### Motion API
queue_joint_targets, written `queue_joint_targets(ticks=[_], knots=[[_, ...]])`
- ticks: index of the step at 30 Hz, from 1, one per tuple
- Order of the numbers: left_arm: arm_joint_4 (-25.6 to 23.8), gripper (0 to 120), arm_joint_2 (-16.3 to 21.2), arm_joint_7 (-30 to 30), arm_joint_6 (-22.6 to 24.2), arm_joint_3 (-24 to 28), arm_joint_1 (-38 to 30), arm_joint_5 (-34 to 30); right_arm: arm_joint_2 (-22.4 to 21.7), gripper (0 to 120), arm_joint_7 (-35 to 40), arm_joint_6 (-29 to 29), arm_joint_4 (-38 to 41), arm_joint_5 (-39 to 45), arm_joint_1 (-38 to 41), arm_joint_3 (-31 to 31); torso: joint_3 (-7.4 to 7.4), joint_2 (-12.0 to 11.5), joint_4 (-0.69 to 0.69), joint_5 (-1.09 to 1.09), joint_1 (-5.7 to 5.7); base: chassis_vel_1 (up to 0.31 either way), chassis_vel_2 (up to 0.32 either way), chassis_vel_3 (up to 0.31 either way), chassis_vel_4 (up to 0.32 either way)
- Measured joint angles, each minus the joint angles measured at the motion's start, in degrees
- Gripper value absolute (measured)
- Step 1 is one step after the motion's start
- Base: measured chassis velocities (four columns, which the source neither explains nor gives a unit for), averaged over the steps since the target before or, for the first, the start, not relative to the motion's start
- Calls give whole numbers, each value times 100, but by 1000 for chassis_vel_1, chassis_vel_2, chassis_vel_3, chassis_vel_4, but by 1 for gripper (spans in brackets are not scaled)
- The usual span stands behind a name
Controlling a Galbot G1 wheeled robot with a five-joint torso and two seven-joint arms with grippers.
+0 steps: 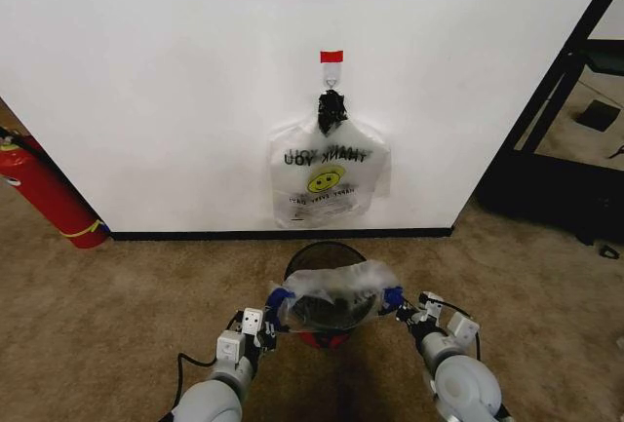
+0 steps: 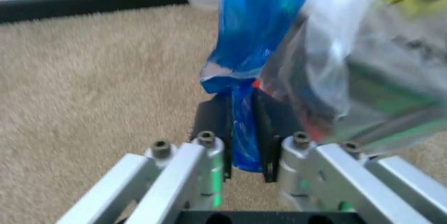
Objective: Pick up the garbage bag from the wall and place it over the trash bin.
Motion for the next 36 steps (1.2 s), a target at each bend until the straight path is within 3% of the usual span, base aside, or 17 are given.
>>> queue_joint_targets(ticks=[3,5,8,10,16,18,23,32,36], knots=[[-310,31,99,26,11,-128,192,225,-81,26,-115,75,250,-231,-164,67,0,0,0,0,0,0,0,0,0],[-413,35,129,26,-11,-164,267,321,-104,30,-128,103,315,-304,-209,91,0,0,0,0,0,0,0,0,0],[-679,50,179,73,-143,-337,508,649,-176,44,-154,183,499,-472,-346,162,0,0,0,0,0,0,0,0,0],[-709,52,180,77,-155,-357,531,671,-184,46,-159,191,518,-495,-362,173,0,0,1,0,0,0,0,0,0],[-1303,80,263,102,-218,-740,1066,822,-359,73,-714,553,701,-1047,-787,288,-1,0,0,0,0,0,0,0,0],[-1369,82,275,102,-226,-776,1145,855,-386,74,-821,614,709,-1115,-844,309,-1,0,1,0,0,0,0,0,0],[-1706,99,356,96,-279,-923,1443,1014,-455,97,-1096,903,808,-1187,-1152,534,-1,0,1,0,0,0,0,0,0],[-1812,100,448,-37,-256,-994,1261,847,-464,100,-1340,997,986,-648,-1682,1116,0,0,-1,-1,0,0,0,0,0],[-1845,100,506,-125,-168,-1010,987,617,-523,100,-1900,1308,982,-662,-1990,1283,0,0,-2,-1,0,0,0,0,0]])
